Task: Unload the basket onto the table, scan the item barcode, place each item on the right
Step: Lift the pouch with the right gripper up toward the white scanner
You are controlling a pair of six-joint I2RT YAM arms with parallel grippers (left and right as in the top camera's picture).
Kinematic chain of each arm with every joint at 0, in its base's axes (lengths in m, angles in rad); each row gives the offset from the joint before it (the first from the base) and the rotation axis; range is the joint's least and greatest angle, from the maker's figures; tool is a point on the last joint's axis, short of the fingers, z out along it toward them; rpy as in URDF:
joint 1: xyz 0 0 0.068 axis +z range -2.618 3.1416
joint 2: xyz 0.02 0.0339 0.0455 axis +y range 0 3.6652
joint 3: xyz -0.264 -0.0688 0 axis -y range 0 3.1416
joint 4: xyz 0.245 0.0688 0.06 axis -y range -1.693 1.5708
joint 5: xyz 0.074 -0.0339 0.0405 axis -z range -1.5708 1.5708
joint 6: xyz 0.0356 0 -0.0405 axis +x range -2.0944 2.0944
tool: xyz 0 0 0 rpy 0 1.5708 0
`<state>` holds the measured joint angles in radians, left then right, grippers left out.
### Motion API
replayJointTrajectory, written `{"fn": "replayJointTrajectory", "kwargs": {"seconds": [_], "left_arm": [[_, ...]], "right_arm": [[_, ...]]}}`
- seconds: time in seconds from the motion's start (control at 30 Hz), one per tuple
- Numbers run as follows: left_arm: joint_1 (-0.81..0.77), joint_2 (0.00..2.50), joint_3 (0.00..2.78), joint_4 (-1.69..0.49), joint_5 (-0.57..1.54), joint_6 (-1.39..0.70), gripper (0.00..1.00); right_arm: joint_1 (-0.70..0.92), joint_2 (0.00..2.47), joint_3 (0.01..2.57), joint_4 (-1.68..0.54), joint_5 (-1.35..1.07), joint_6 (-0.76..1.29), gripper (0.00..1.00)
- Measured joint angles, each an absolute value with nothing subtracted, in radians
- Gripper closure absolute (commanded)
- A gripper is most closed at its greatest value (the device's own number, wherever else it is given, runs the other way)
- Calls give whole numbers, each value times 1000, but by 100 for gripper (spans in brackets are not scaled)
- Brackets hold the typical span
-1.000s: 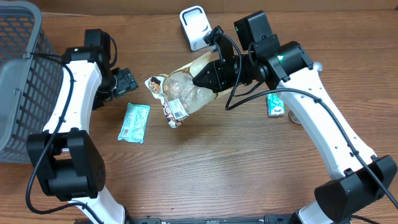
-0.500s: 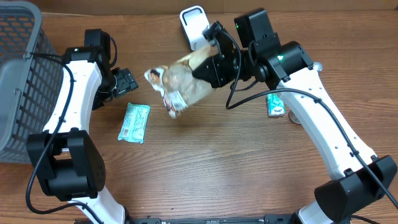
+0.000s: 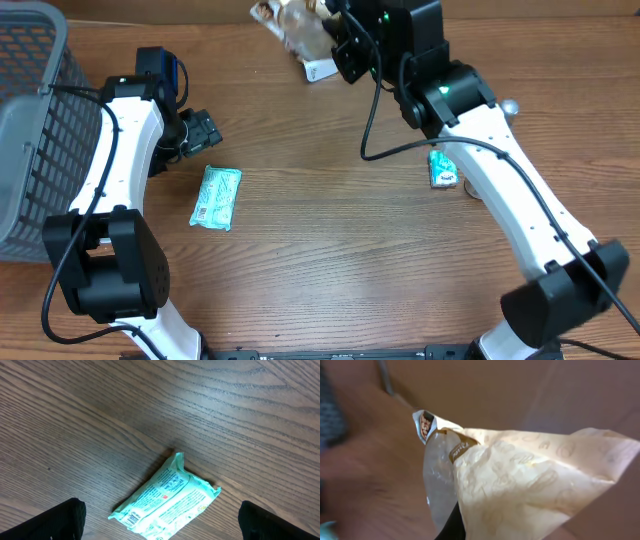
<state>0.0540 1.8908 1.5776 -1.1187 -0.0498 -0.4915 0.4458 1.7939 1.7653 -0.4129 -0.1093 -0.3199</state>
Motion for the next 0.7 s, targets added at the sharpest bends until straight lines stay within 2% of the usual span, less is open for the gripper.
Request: {"fn": "replayJointTrajectory", "kwargs": {"seconds": [0.47, 0.7], "left_arm": [[54, 1891, 1578, -1118, -50, -492, 0], [54, 1891, 1578, -1118, -50, -492, 1]], "right_arm": [[454, 2085, 1765, 92, 212, -657, 96], [488, 2167, 1765, 216, 267, -765, 96]]}}
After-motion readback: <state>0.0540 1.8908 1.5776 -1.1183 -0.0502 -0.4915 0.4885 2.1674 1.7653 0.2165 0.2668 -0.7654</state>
